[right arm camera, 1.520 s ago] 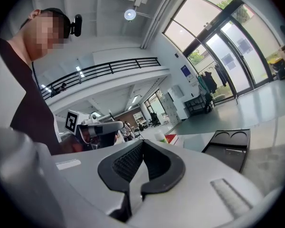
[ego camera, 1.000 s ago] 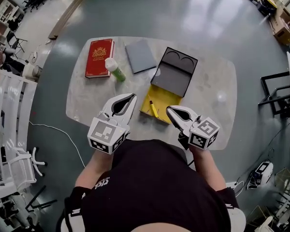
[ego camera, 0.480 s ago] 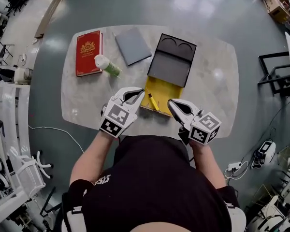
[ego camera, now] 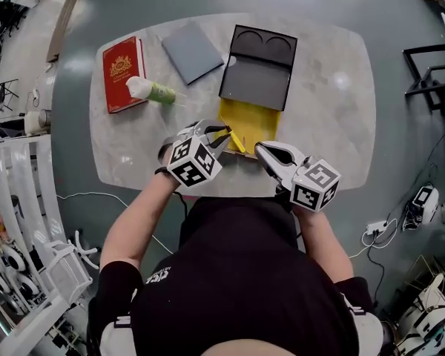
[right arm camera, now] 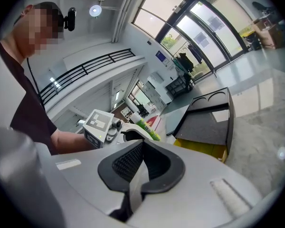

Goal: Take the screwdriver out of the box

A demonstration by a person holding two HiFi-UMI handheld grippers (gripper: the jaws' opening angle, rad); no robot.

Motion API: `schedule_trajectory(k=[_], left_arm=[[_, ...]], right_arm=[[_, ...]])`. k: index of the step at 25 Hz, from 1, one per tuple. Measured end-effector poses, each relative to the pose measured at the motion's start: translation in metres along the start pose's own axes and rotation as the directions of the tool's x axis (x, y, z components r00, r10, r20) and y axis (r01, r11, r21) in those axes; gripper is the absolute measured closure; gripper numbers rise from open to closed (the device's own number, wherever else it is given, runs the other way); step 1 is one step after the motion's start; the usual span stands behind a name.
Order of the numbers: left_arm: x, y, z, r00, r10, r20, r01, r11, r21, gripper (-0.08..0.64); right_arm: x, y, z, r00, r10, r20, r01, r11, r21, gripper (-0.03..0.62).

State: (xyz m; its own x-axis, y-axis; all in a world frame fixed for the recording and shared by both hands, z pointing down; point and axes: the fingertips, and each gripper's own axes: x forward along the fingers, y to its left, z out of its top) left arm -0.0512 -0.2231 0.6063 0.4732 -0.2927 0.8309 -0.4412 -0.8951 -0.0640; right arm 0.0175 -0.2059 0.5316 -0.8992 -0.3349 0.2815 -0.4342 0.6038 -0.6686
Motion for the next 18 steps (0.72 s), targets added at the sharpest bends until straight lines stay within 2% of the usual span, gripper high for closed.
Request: schedule_trajectory(k=[4, 8, 14, 18], left_arm=[[0.023, -0.009, -0.015, 0.996, -0.046, -0.078, 0.053, 0.995, 0.087, 0.453], [0.042, -0.017, -0.026, 0.986, -0.073, -0.149, 0.099, 0.980, 0.174, 0.426], [0.066, -0.025, -0.036, 0.968, -0.112, -0.224, 0.174, 0.943, 0.282, 0.405], [0.077, -0.034, -0.040, 0.954, -0.134, -0.269, 0.227, 0.909, 0.350, 0.405]], right_arm=[[-0.004, -0.004, -0.014, 1.000, -0.007, 0.001, 0.007, 1.000, 0.029, 0.578], [-0.009, -0.007, -0.021, 1.000, -0.019, 0.012, 0.019, 0.999, 0.049, 0.578], [-0.018, -0.007, -0.029, 0.999, -0.037, 0.031, 0.034, 0.997, 0.075, 0.578], [-0.027, -0.007, -0.033, 0.998, -0.051, 0.045, 0.047, 0.995, 0.088, 0.578]])
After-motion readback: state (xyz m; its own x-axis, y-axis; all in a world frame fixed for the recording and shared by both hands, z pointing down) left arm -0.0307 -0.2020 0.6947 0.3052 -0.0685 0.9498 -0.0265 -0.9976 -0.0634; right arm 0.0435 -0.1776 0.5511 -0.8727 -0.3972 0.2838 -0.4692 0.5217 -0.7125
